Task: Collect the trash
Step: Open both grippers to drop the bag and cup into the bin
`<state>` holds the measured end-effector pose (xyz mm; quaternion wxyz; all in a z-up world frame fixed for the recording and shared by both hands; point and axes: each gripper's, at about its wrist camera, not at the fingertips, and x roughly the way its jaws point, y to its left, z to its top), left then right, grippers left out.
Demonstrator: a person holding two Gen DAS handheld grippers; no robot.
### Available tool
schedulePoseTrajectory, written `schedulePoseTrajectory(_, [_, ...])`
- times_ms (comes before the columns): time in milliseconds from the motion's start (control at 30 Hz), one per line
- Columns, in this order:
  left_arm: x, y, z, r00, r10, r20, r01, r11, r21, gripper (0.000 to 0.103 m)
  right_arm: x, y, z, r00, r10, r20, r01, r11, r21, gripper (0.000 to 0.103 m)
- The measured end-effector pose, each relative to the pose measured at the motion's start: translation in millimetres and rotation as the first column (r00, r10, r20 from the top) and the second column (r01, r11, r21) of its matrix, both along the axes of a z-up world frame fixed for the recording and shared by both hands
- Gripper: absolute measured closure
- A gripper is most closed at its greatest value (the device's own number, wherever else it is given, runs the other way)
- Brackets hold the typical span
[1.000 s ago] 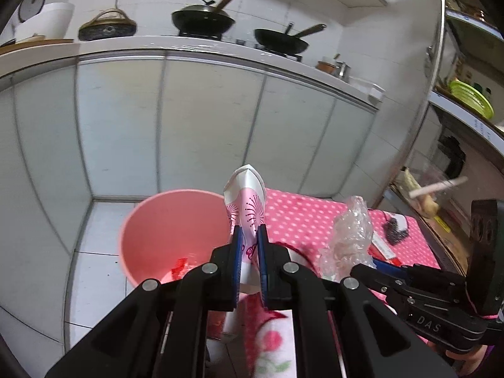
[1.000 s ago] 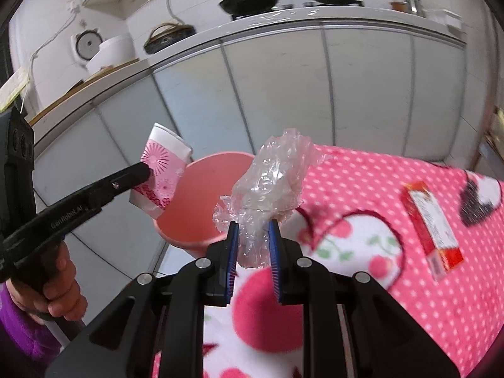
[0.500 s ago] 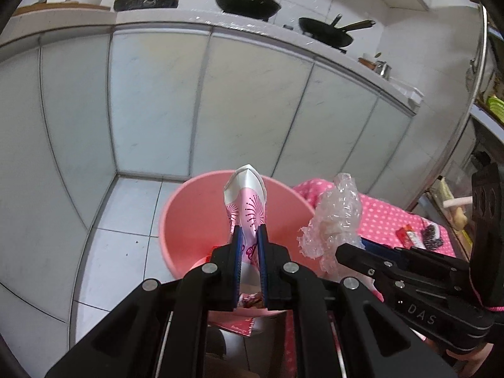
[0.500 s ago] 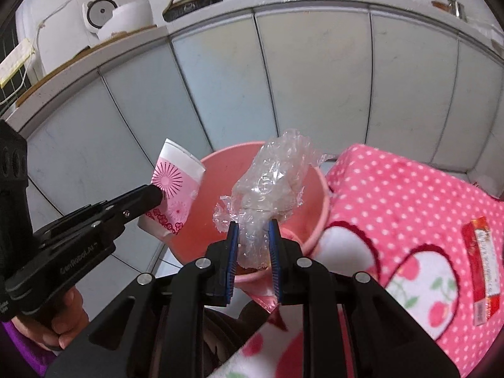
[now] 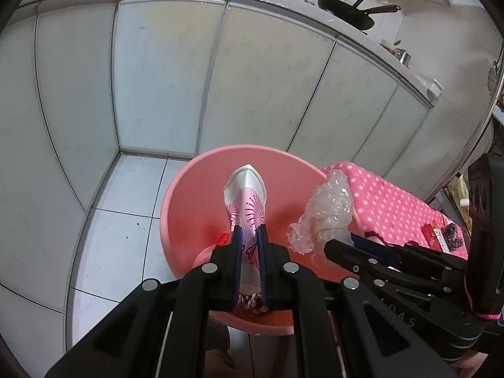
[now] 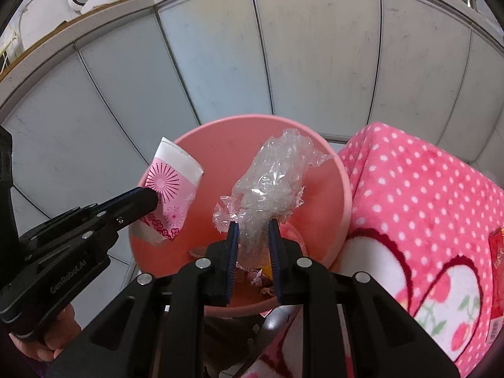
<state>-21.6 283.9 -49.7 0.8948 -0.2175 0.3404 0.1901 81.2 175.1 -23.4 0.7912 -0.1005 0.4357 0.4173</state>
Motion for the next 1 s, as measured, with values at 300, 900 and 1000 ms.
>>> schedulePoseTrajectory(300, [11,8,-12,0.999,0.009,-0.034,-0.009,1.000,-0.013,0.094,3,11,-9,1.000,0.003,0.002,-0.003,1.000,-0.018,0.083])
schedulePoseTrajectory(900, [6,-6,10,1.000,0.011,-0.016,-0.011,0.999,0.031,0.063,-4,3,9,1.000,-0.011,0.028,0.010,1.000,0.025,0.062])
schedulePoseTrajectory(1000, [4,-15,21,1.000,0.004,-0.008,-0.003,0.999,0.052,0.062,-8,-8,15,0.998,-0.019,0.059,0.016,0.999,0.041,0.062])
